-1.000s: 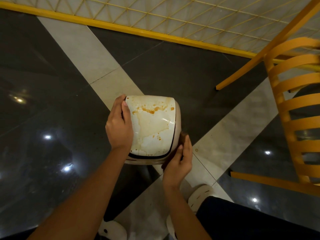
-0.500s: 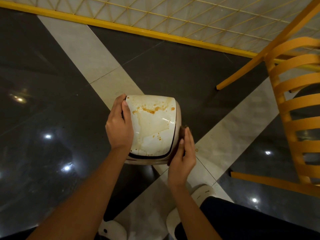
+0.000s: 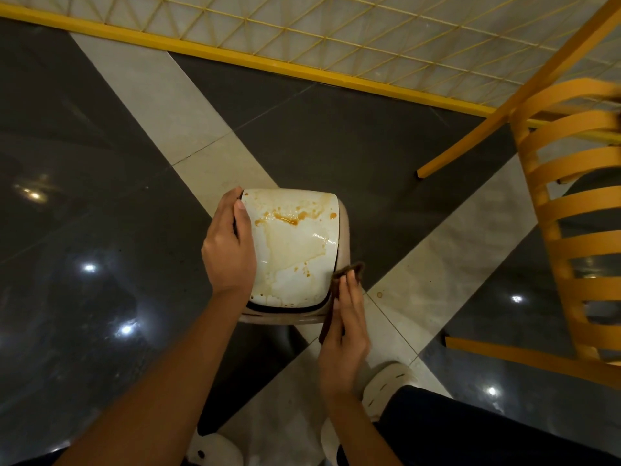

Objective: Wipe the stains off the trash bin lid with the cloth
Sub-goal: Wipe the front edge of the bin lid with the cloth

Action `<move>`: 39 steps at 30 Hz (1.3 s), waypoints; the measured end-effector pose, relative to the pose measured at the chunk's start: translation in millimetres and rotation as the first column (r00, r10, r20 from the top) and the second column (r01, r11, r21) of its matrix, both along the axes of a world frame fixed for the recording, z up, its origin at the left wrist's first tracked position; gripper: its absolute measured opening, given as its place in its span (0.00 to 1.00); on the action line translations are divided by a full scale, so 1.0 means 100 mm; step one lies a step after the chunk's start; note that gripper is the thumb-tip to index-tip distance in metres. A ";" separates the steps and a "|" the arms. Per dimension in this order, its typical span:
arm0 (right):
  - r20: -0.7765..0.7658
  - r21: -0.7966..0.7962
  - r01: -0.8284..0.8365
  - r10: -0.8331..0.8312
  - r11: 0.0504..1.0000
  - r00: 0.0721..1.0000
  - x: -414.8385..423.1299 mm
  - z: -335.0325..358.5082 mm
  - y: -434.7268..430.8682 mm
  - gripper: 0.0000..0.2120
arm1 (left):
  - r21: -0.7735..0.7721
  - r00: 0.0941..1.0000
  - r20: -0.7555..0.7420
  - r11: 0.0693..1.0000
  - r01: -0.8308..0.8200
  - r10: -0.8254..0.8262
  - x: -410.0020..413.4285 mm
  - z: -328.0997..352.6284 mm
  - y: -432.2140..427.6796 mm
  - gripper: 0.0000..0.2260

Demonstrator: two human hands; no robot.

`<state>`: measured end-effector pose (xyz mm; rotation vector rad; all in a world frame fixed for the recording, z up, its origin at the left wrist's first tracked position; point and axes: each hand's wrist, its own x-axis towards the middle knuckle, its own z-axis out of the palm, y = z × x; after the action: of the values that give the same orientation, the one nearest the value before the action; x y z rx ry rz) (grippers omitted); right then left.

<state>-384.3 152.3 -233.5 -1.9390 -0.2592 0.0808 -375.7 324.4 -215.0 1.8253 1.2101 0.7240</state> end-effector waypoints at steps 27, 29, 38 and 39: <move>-0.307 0.044 -0.107 0.115 0.993 0.945 1.21 0.18 0.34 0.15 | -0.008 1.000 0.006 1.000 0.004 -0.004 0.01 0.01 -0.01 0.17; -0.328 0.016 -0.104 0.104 0.994 0.939 1.27 0.13 0.38 0.15 | -0.003 1.000 0.004 1.000 0.009 -0.009 0.01 0.01 0.00 0.17; -0.310 0.056 -0.158 0.168 0.986 0.936 1.30 0.29 0.37 0.15 | -0.019 1.000 0.001 1.000 0.003 -0.003 0.01 0.01 0.00 0.17; -0.285 0.062 -0.155 0.166 0.986 0.944 1.24 0.28 0.32 0.15 | -0.020 1.000 -0.001 1.000 0.003 -0.003 0.01 0.00 0.00 0.17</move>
<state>-260.3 184.5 -205.1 -1.8365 -0.2205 0.4605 -374.9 324.8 -214.7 1.8104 1.2108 0.7071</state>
